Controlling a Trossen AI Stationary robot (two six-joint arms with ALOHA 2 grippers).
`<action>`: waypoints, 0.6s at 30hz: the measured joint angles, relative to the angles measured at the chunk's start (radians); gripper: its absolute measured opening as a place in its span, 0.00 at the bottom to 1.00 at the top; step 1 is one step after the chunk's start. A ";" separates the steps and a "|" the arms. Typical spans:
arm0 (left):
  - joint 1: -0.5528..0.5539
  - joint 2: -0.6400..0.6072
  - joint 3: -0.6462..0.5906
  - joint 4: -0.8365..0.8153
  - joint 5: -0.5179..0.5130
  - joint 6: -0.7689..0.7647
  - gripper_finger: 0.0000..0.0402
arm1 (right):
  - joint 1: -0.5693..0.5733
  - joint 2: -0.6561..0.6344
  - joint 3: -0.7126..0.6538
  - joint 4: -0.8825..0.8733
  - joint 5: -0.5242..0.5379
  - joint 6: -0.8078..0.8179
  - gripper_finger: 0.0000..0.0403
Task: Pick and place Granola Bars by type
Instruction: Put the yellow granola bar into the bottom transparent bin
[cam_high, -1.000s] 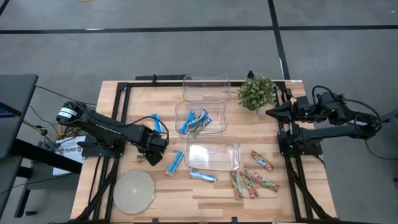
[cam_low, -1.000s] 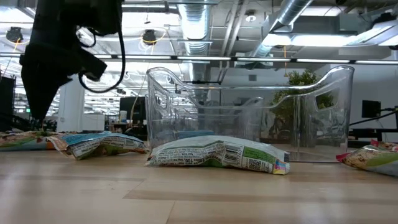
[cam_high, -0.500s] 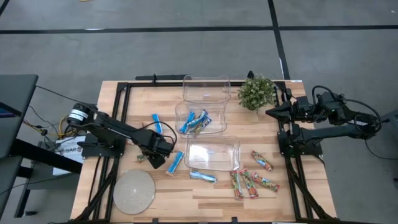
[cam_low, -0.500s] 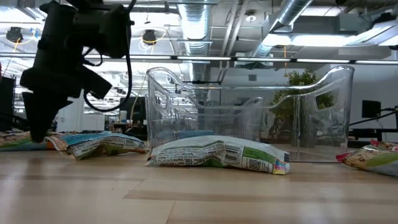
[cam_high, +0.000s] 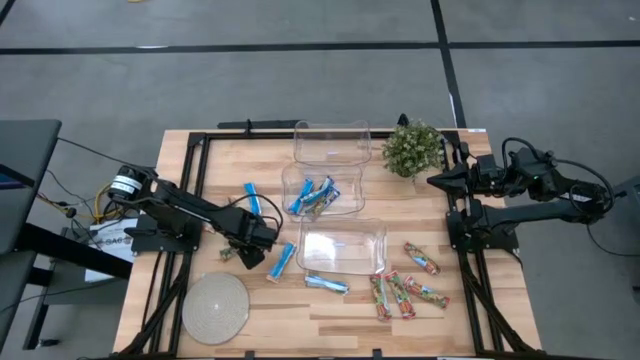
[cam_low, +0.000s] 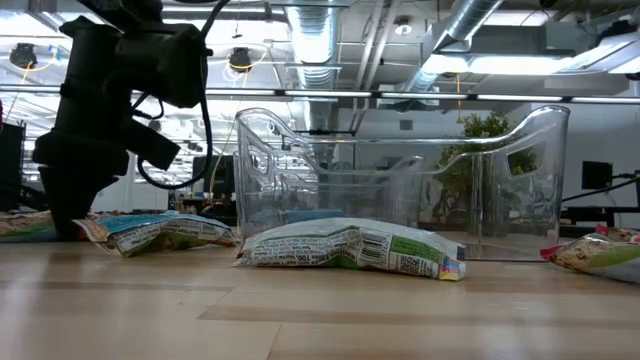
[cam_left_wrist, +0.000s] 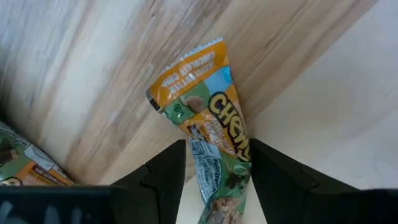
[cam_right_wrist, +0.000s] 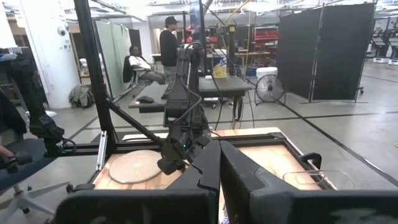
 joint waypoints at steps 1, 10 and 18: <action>0.000 0.000 -0.002 0.001 0.000 0.000 0.42 | 0.000 0.000 0.000 0.000 0.000 0.000 0.00; 0.000 0.002 -0.004 0.009 -0.002 0.026 0.42 | 0.000 0.000 0.000 0.000 0.000 0.000 0.00; 0.000 0.003 -0.005 0.024 0.001 0.027 0.34 | 0.000 0.000 0.000 0.000 0.000 0.000 0.00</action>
